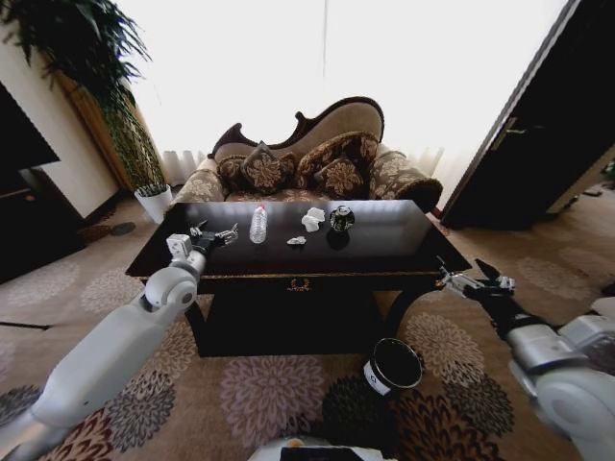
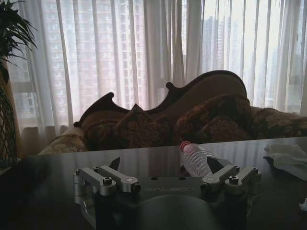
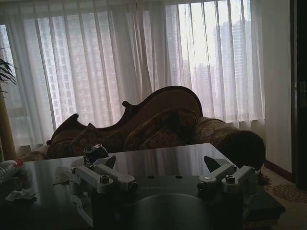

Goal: Move to the front of the table and place the trash on the table into the trash bin.

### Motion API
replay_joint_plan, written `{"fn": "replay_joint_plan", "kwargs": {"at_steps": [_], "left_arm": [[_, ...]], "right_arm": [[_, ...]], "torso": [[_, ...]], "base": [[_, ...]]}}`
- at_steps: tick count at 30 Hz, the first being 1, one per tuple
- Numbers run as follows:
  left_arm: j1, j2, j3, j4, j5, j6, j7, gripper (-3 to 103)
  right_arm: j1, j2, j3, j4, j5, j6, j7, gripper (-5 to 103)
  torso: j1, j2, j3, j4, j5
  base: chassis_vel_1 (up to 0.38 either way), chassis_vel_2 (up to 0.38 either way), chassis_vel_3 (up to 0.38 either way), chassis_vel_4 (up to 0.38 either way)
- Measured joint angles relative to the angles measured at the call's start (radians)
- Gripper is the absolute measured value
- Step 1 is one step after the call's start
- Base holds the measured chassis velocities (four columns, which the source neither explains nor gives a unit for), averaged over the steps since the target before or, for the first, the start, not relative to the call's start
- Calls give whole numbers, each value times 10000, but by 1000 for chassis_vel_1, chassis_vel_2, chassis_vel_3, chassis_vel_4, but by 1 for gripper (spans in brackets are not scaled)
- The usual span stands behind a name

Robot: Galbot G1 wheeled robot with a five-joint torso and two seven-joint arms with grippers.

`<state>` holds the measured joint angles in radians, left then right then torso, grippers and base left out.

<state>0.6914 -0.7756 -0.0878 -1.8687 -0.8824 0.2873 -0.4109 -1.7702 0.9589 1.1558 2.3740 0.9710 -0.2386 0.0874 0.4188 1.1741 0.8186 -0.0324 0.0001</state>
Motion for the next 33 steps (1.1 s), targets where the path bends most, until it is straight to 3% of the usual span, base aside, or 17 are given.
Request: {"fn": "replay_joint_plan", "kwargs": {"at_steps": [16, 33], "left_arm": [[-1138, -1244, 1191, 1313, 382, -275, 151, 100], [-1560, -2151, 1893, 2054, 812, -555, 250, 100]], "right_arm": [[44, 21, 29, -20, 81, 8, -17, 100], [64, 25, 116, -23, 217, -15, -18, 100]], "torso": [[1, 0, -1, -1, -1], [0, 2, -1, -2, 1]], "base": [[0, 0, 0, 0], [0, 0, 0, 0]]}}
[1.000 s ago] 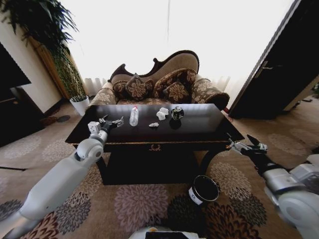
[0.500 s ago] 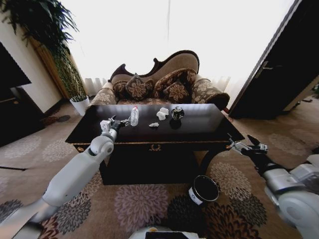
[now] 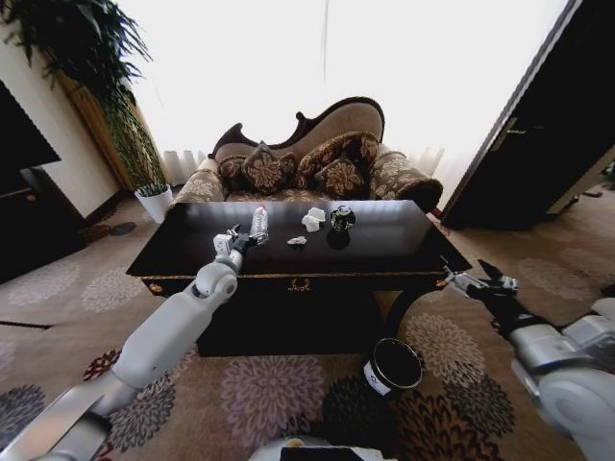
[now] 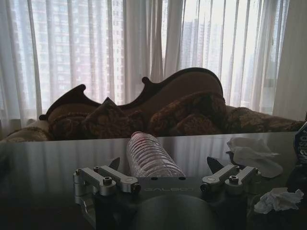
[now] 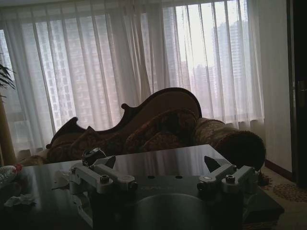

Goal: Move to the front of the table and place the trash on the table into the trash bin.

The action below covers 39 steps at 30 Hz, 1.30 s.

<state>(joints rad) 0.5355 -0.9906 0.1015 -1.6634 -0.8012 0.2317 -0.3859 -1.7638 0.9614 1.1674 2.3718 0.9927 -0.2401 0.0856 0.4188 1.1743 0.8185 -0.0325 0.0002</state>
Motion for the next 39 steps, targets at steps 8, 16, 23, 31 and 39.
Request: {"fn": "replay_joint_plan", "kwargs": {"at_steps": [8, 16, 23, 31, 39], "left_arm": [[37, -140, 88, 190, 185, -64, 30, 100], [64, -95, 233, 430, 443, -251, 343, 100], [133, -212, 249, 614, 613, -370, 412, 100], [163, -220, 236, 780, 727, -442, 550, 100], [260, -268, 262, 807, 935, -529, 588, 96]], "right_arm": [[29, -7, -3, -76, -6, -2, -1, 100], [-1, -1, -3, -96, -20, -2, -5, 100], [2, 2, -3, -113, -20, -10, -12, 100], [42, -29, 4, -189, -42, -10, -105, 100], [-4, 50, -84, -152, -105, -10, -117, 100]], "torso": [[0, 0, 0, 1, -1], [-1, 0, 0, 1, -2], [0, -1, 0, 0, -1], [-1, 0, 0, 1, -1], [-1, 0, 0, 0, -1]], "base": [[0, 0, 0, 0], [0, 0, 0, 0], [0, 0, 0, 0], [0, 0, 0, 0], [0, 0, 0, 0]]}}
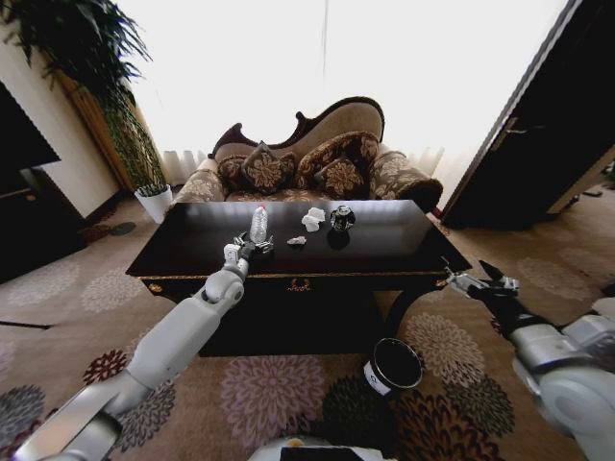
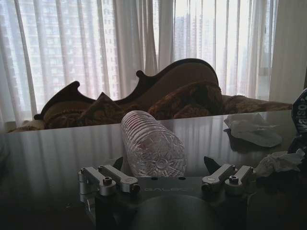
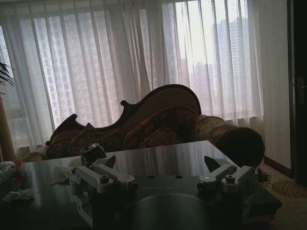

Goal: Move to the front of the table and place the trash on the table into the trash bin.

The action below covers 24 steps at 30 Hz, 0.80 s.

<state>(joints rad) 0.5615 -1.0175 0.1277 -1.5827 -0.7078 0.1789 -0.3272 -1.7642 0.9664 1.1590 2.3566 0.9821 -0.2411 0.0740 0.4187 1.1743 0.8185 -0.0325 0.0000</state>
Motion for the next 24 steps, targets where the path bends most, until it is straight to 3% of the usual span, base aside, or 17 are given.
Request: {"fn": "replay_joint_plan", "kwargs": {"at_steps": [2, 6, 15, 24], "left_arm": [[5, 2, -3, 8, 41, -9, 7, 94], [7, 41, -43, 16, 129, -49, 18, 74], [146, 68, -184, -91, 190, -79, 17, 46], [316, 279, -299, -343, 211, -81, 7, 39]], "right_arm": [[-2, 1, -1, 2, -4, 0, -2, 100], [7, -18, 11, 2, 5, 0, -2, 100], [4, 14, -45, 24, -8, 0, 6, 100], [-1, 13, -94, 71, -50, 0, 49, 100]], "torso": [[0, 0, 0, 1, 0], [0, 0, 0, 1, 0], [0, 0, 0, 1, 0], [0, 0, 0, 1, -1]], "base": [[0, 0, 0, 0], [0, 0, 0, 0], [0, 0, 0, 0], [0, 0, 0, 0]]}}
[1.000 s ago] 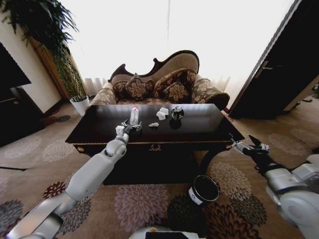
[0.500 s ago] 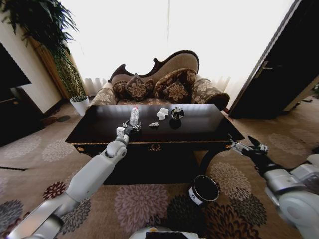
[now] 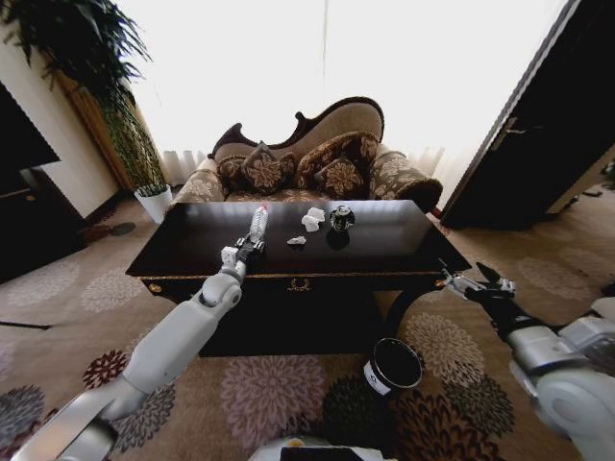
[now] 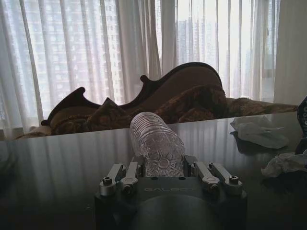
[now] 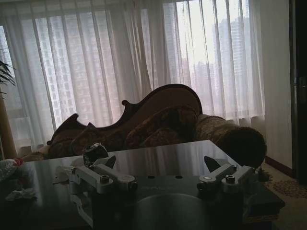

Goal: Move to the front of the table and place the trash on the table into the trash bin.

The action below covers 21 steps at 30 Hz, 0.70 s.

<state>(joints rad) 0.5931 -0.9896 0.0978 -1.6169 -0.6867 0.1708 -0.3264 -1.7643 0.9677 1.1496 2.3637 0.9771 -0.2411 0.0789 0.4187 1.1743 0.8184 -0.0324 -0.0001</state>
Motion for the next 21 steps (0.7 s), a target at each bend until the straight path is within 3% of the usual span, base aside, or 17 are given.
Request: {"fn": "replay_joint_plan", "kwargs": {"at_steps": [11, 15, 20, 21], "left_arm": [[88, 806, -38, -1138, -365, 110, -19, 39], [201, 1366, -179, -1961, -814, 353, 53, 39], [290, 2231, -315, -3199, -1774, 619, 182, 39], [290, 2231, -315, -3199, -1774, 619, 182, 39]], "right_arm": [[-4, 72, -43, -59, -526, 102, 155, 100], [-75, 122, -93, -271, -1368, 277, 147, 100], [-138, 188, -378, -499, -3815, 843, -7, 100], [-138, 188, -378, -499, -3815, 843, -7, 100]], "torso": [[0, 0, 0, -1, -1], [0, 0, 0, 0, 0], [0, 0, 0, 0, 1], [0, 0, 0, 0, 1]], "base": [[0, 0, 0, 0], [0, 0, 0, 0], [0, 0, 0, 0], [0, 0, 0, 0]]}}
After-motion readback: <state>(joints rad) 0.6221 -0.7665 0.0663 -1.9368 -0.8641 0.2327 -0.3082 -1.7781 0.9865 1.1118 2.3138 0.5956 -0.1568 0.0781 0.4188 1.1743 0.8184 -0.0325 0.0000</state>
